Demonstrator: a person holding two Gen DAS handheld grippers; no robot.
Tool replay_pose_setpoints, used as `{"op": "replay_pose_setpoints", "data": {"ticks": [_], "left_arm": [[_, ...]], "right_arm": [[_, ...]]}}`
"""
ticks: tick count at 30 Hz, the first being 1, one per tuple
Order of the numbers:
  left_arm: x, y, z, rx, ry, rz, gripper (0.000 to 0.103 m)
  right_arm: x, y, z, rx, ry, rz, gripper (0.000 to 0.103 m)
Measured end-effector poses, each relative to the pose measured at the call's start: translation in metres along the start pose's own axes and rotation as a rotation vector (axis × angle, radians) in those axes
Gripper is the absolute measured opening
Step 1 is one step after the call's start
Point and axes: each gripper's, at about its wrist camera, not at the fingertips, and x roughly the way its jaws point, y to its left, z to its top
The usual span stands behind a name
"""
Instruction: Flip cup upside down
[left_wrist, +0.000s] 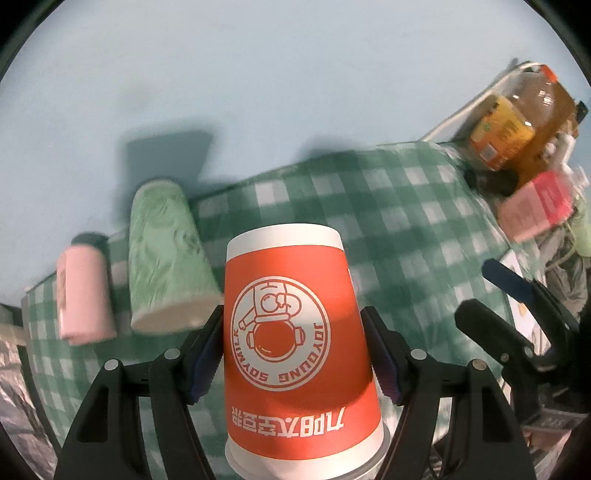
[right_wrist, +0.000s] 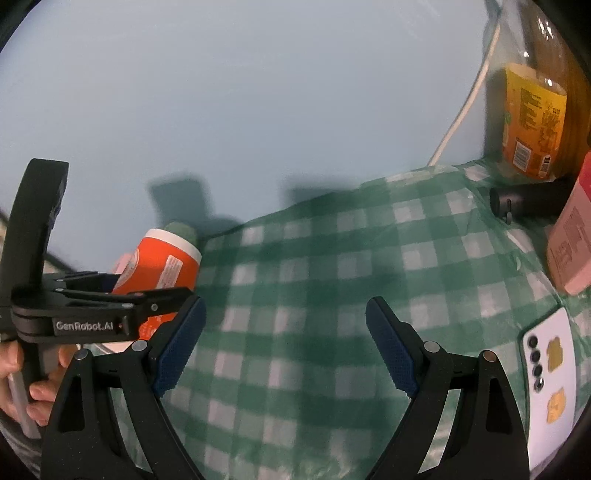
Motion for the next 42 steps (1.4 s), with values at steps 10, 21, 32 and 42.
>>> {"op": "replay_pose_setpoints", "data": {"ticks": [10, 21, 32, 42], "left_arm": [[-0.014, 0.038, -0.078, -0.055, -0.037, -0.065, 0.073], [0.021, 0.074, -0.112, -0.140, 0.001, -0.093, 0.073], [0.037, 0.076, -0.117, -0.146, 0.033, -0.091, 0.073], [0.027, 0.084, -0.112, -0.192, 0.026, -0.136, 0.081]], "right_arm": [[-0.007, 0.053, -0.044, -0.109, 0.030, 0.056, 0.088], [0.014, 0.075, -0.077, -0.140, 0.096, 0.066, 0.088], [0.030, 0.080, -0.084, -0.143, 0.134, 0.061, 0.088], [0.030, 0.084, -0.082, -0.143, 0.136, 0.062, 0.088]]}}
